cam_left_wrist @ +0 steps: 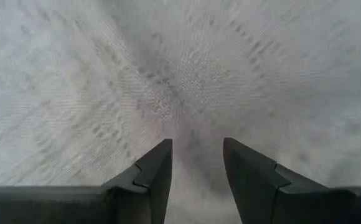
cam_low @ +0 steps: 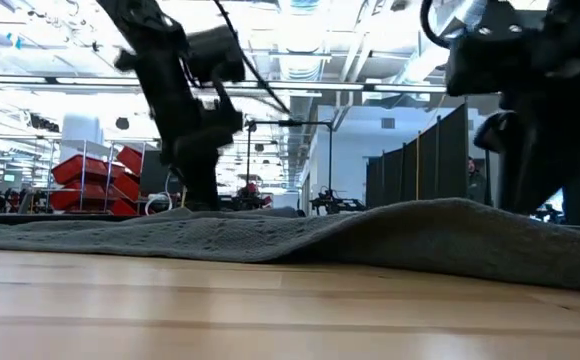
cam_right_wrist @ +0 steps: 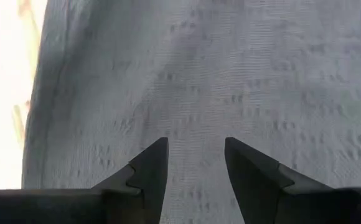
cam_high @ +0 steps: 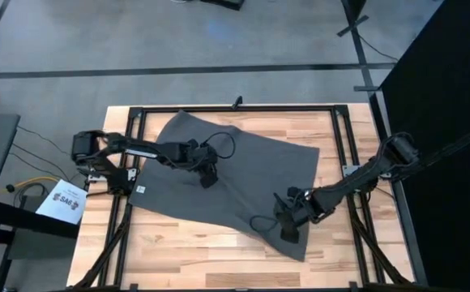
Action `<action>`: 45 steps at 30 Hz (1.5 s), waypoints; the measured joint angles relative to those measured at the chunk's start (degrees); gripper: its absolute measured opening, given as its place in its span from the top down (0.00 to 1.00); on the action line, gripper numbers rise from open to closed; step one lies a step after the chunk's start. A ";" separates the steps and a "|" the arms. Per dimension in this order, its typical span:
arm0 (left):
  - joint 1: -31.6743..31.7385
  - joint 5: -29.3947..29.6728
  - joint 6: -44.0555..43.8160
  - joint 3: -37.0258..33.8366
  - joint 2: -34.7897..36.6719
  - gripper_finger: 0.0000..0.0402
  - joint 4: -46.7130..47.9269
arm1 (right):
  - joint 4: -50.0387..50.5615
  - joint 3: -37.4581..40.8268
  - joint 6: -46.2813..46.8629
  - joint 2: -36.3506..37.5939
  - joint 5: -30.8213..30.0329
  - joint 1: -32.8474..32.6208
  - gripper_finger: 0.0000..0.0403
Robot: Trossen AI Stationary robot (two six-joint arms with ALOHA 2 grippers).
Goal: Roll towel
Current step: Roll the gray towel
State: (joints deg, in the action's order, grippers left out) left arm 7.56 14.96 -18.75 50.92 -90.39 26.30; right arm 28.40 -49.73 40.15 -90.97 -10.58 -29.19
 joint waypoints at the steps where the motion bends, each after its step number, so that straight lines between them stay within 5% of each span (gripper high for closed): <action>1: -0.61 0.11 -0.06 0.02 1.19 0.68 1.87 | 0.03 0.86 -0.15 -0.16 0.84 -0.52 0.63; 7: -7.09 -2.80 -5.70 -0.10 3.94 0.68 14.76 | 8.77 6.06 3.68 0.17 4.35 -3.07 0.63; 13: -12.40 -2.71 -17.56 -6.71 3.85 0.68 10.52 | 25.86 6.59 7.84 2.11 6.42 -2.83 0.63; 23: -14.29 -2.75 -38.33 -15.59 4.68 0.68 3.84 | 17.34 6.53 3.86 9.92 3.90 0.42 0.63; 27: -16.56 -4.27 -38.39 -14.53 5.37 0.68 5.00 | 12.77 6.53 -0.18 10.86 -1.38 2.06 0.63; 37: -23.48 -6.99 -39.57 -12.96 12.61 0.68 4.33 | 3.80 6.53 -4.71 8.11 -1.54 2.47 0.63; 45: -19.14 1.31 -29.04 -12.87 17.21 0.68 3.81 | 4.67 6.51 -10.40 8.52 -5.08 4.31 0.63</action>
State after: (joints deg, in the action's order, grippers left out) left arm -11.59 16.27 -47.79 38.05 -73.18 30.11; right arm 33.07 -43.22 29.75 -82.46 -15.67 -24.88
